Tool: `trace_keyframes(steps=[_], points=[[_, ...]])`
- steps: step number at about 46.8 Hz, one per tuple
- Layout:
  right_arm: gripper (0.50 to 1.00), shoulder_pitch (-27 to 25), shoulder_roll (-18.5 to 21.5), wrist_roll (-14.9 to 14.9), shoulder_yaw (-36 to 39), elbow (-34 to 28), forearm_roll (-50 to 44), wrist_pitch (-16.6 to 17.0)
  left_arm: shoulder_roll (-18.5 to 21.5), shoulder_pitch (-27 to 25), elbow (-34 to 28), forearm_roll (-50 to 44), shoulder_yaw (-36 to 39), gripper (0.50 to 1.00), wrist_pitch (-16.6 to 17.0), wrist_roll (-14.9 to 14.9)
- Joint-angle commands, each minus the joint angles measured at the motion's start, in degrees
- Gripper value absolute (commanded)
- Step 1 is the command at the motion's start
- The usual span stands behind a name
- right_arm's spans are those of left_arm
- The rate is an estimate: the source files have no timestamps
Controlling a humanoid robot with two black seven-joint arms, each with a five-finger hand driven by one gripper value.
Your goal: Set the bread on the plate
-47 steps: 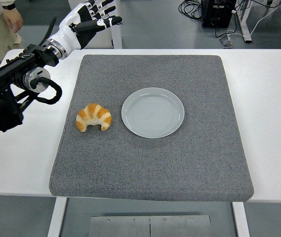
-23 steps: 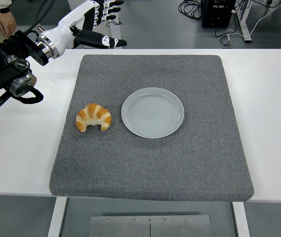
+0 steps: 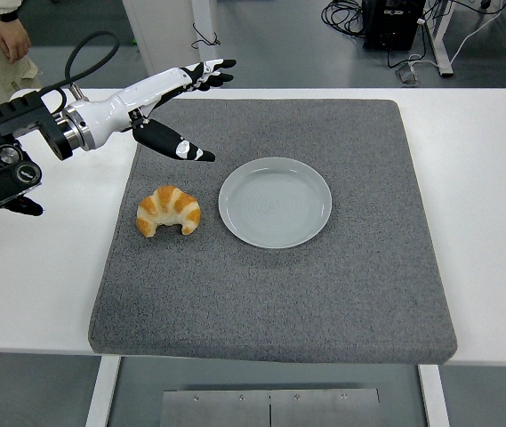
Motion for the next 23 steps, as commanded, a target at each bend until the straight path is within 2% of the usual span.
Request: trace_keyframes(steps=[1, 9, 23], points=[[1.0, 0.0, 0.0, -0.01, 0.0, 0.0, 0.0, 0.06, 1.14, 0.12, -1.31, 1.73, 1.95, 0.975, 0.0, -0.05], [1.0, 0.0, 0.0, -0.01, 0.0, 0.0, 0.0, -0.03, 2.11, 0.39, -2.19, 4.8, 4.33, 0.975, 0.0, -0.22], [1.0, 0.0, 0.0, -0.01, 0.0, 0.0, 0.0, 0.06, 2.37, 3.9, -2.28, 13.42, 5.48, 0.969, 0.52, 0.04]])
